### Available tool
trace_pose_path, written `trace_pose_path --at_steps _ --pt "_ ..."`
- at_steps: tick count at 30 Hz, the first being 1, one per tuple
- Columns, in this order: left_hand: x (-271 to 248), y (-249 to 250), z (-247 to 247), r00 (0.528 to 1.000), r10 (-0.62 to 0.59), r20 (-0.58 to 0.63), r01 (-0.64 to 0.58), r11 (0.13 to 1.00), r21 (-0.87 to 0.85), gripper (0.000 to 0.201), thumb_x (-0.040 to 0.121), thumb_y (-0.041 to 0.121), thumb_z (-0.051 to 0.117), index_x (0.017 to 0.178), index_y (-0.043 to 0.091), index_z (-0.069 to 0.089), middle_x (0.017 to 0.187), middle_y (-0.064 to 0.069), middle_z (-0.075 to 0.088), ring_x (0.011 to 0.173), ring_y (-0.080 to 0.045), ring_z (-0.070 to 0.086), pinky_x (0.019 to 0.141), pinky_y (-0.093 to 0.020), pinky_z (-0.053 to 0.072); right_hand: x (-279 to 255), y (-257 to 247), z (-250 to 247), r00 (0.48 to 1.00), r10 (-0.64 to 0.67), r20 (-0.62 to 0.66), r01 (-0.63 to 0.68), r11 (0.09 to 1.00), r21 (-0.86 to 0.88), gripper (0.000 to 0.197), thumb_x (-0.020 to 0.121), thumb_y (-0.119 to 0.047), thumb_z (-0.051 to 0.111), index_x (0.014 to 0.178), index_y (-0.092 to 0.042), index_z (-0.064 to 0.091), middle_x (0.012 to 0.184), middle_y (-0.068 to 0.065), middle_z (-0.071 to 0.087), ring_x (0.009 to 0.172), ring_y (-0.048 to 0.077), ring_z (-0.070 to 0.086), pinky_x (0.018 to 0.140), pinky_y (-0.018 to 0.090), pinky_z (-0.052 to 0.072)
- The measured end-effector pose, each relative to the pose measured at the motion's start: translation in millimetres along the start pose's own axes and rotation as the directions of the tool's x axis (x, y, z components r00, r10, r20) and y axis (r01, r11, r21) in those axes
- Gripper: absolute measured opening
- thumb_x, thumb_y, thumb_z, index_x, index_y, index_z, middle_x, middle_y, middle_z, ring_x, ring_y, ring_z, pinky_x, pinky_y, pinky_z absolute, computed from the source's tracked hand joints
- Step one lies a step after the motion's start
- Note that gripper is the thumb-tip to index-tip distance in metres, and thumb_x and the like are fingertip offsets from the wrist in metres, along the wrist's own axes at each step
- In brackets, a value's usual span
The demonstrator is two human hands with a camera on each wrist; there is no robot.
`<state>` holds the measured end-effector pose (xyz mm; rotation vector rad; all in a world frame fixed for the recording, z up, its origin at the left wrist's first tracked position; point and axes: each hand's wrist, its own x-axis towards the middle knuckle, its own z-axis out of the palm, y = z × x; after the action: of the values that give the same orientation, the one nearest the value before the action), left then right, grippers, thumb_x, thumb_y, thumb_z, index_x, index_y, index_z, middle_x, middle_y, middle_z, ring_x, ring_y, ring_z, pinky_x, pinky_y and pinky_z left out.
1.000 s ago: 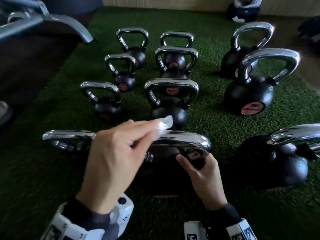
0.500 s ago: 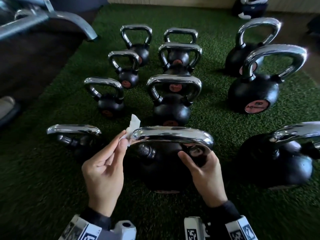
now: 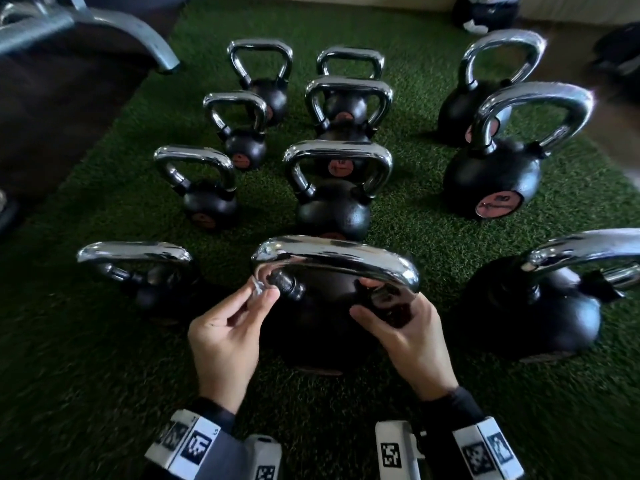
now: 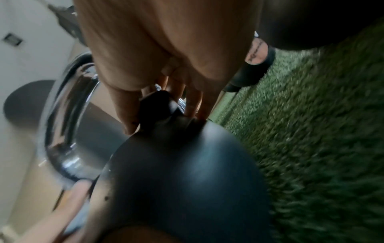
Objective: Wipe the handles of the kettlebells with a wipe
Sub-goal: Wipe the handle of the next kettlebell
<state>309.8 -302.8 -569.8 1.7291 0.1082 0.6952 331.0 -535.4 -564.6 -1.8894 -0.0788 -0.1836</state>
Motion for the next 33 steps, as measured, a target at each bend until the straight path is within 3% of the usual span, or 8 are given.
trace_pose_path --at_steps 3,7,13,16,20,23,27,33 --pt "29.5 -4.1 10.4 0.999 0.023 0.049 -0.027 0.996 0.087 0.039 0.082 0.022 0.081 0.113 0.000 0.075 0.094 0.024 0.074 0.084 0.017 0.069 0.077 -0.004 0.050 -23.9 -3.1 -3.0 0.994 -0.101 -0.039 0.096 0.988 -0.122 0.029 0.072 -0.030 0.094 0.089 -0.035 0.071 0.099 -0.027 0.072 0.091 -0.002 0.069 0.079 0.015 0.053" --pt "75.8 -6.7 35.9 0.982 -0.034 0.187 0.009 0.991 0.137 0.036 0.082 0.026 0.086 0.113 0.011 0.078 0.103 0.014 0.076 0.096 0.007 0.073 0.089 -0.018 0.056 -49.8 -6.0 5.0 0.971 -0.237 0.012 0.231 0.933 -0.278 0.037 0.074 -0.025 0.076 0.109 -0.034 0.077 0.118 -0.035 0.065 0.122 0.005 0.061 0.100 0.038 0.053" --pt "96.6 -4.7 34.3 0.857 -0.262 0.444 0.312 0.949 -0.042 0.020 0.094 0.014 0.074 0.112 0.009 0.080 0.113 -0.005 0.079 0.112 -0.012 0.073 0.100 -0.030 0.057 -6.9 -7.0 11.9 0.958 -0.285 -0.027 0.278 0.948 -0.155 0.031 0.087 -0.026 0.064 0.116 -0.033 0.074 0.116 -0.027 0.068 0.112 0.007 0.063 0.093 0.041 0.054" --pt "90.0 -12.2 31.9 0.892 -0.215 0.396 0.241 0.970 -0.015 0.021 0.090 0.004 0.076 0.110 0.009 0.080 0.115 -0.007 0.078 0.113 -0.016 0.073 0.103 -0.033 0.056 27.3 -2.4 33.1 0.994 -0.084 0.066 0.086 0.996 -0.022 0.065 0.084 -0.046 0.066 0.146 -0.030 0.053 0.146 -0.017 0.055 0.136 0.003 0.050 0.114 0.037 0.043" --pt "79.8 -6.7 41.6 0.938 -0.164 0.304 0.165 0.986 0.022 0.027 0.089 0.006 0.079 0.114 0.014 0.079 0.111 0.003 0.080 0.106 -0.012 0.076 0.099 -0.040 0.058 37.6 6.6 50.1 0.994 -0.045 0.100 0.055 0.994 -0.093 0.058 0.080 -0.055 0.060 0.133 -0.032 0.066 0.130 -0.023 0.060 0.127 0.003 0.057 0.109 0.041 0.048" --pt "77.5 8.0 50.6 0.975 -0.080 0.210 0.072 0.996 0.047 0.022 0.090 0.009 0.079 0.110 0.016 0.081 0.103 0.006 0.081 0.097 -0.002 0.076 0.090 -0.023 0.059 36.4 9.0 49.4 0.996 -0.053 0.071 0.059 0.994 -0.089 0.056 0.081 -0.052 0.060 0.132 -0.029 0.067 0.125 -0.032 0.056 0.125 0.001 0.058 0.108 0.037 0.049" --pt "77.1 20.2 57.4 0.965 -0.208 0.159 0.230 0.964 -0.132 0.021 0.090 0.008 0.078 0.102 0.025 0.082 0.095 0.011 0.081 0.097 -0.007 0.077 0.093 -0.028 0.059 36.7 10.5 52.1 0.997 -0.060 0.055 0.065 0.994 -0.092 0.048 0.086 -0.045 0.064 0.131 -0.030 0.067 0.123 -0.037 0.055 0.123 -0.004 0.057 0.108 0.034 0.048" --pt "98.6 41.7 50.6 0.914 -0.284 0.289 0.353 0.908 -0.225 0.024 0.093 0.004 0.073 0.117 0.004 0.077 0.104 -0.004 0.081 0.099 -0.013 0.077 0.091 -0.031 0.062 36.4 10.8 52.0 0.998 -0.051 0.048 0.055 0.995 -0.079 0.043 0.087 -0.039 0.065 0.129 -0.031 0.068 0.125 -0.028 0.060 0.123 -0.002 0.058 0.107 0.037 0.049"
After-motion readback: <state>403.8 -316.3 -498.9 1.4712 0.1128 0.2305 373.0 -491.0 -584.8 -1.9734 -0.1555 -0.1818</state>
